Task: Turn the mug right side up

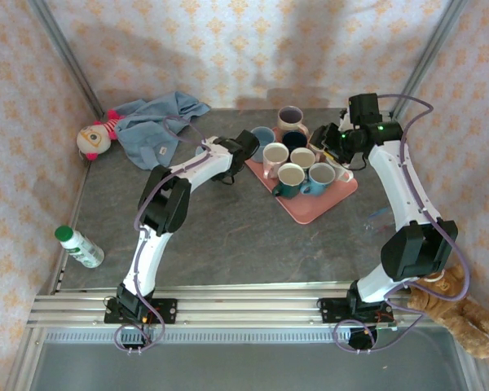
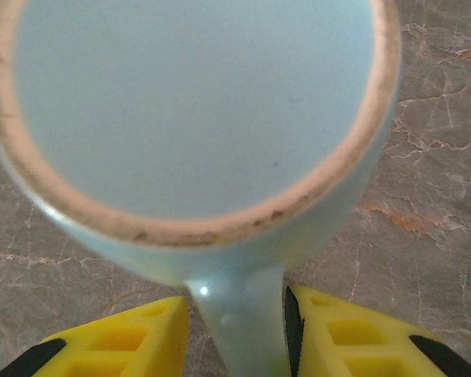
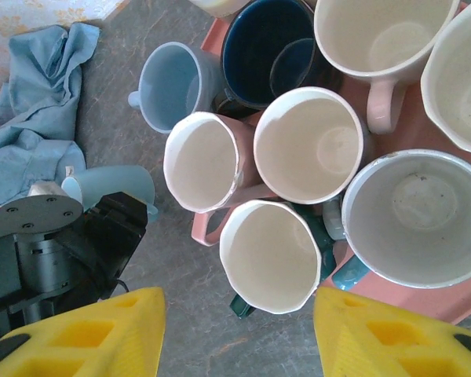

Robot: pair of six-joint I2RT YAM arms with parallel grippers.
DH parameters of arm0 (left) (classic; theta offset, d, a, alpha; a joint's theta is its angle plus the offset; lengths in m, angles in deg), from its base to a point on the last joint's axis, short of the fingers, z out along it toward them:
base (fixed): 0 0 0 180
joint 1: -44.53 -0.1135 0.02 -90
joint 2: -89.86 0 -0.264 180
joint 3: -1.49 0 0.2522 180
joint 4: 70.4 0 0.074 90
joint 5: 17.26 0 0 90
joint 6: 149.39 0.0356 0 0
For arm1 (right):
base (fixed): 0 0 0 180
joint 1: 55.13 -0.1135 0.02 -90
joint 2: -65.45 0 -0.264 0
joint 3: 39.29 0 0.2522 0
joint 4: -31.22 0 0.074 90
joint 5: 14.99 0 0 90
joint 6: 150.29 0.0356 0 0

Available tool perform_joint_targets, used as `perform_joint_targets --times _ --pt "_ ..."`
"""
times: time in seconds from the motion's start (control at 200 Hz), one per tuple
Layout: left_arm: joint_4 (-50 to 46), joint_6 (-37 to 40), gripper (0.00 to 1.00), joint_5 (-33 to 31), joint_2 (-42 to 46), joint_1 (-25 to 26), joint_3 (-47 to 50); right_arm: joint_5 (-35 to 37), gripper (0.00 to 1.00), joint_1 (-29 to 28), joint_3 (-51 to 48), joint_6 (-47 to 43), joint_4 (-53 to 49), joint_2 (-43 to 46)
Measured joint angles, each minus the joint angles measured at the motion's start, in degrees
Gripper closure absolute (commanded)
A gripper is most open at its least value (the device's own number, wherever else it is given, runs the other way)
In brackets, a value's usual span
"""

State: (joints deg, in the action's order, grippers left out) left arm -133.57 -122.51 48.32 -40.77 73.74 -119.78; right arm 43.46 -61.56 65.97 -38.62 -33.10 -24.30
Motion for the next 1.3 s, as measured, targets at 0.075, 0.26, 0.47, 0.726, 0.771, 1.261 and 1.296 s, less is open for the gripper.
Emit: perform_joint_targets --times 0.075,0.26,0.47,0.726,0.771,1.261,1.296 --pt "0.4 0.5 0.68 0.0 -0.3 -0.2 0.0 0.0 0.47 0.0 0.0 0.0 0.0 0.0" --pt "1.0 1.0 0.76 0.0 -0.3 -0.5 0.0 0.0 0.47 0.0 0.0 0.0 0.0 0.0" --pt "1.3 1.6 0.92 0.0 -0.3 -1.0 -0.1 0.0 0.47 0.0 0.0 -0.2 0.0 0.0" --pt "1.4 3.6 1.0 1.2 -0.2 -1.3 -0.5 0.0 0.47 0.0 -0.5 -0.9 0.0 0.3" --pt "1.4 3.8 1.0 2.5 0.2 -1.6 -0.5 0.0 0.47 0.0 -1.2 -0.9 0.0 0.8" --pt "0.3 2.5 1.0 19.2 14.8 -2.6 5.1 -4.4 0.5 0.0 -7.9 3.0 2.9 5.4" --pt "0.6 1.9 1.0 20.3 16.2 -2.8 5.8 -5.2 0.5 0.0 -8.9 4.2 3.7 5.8"
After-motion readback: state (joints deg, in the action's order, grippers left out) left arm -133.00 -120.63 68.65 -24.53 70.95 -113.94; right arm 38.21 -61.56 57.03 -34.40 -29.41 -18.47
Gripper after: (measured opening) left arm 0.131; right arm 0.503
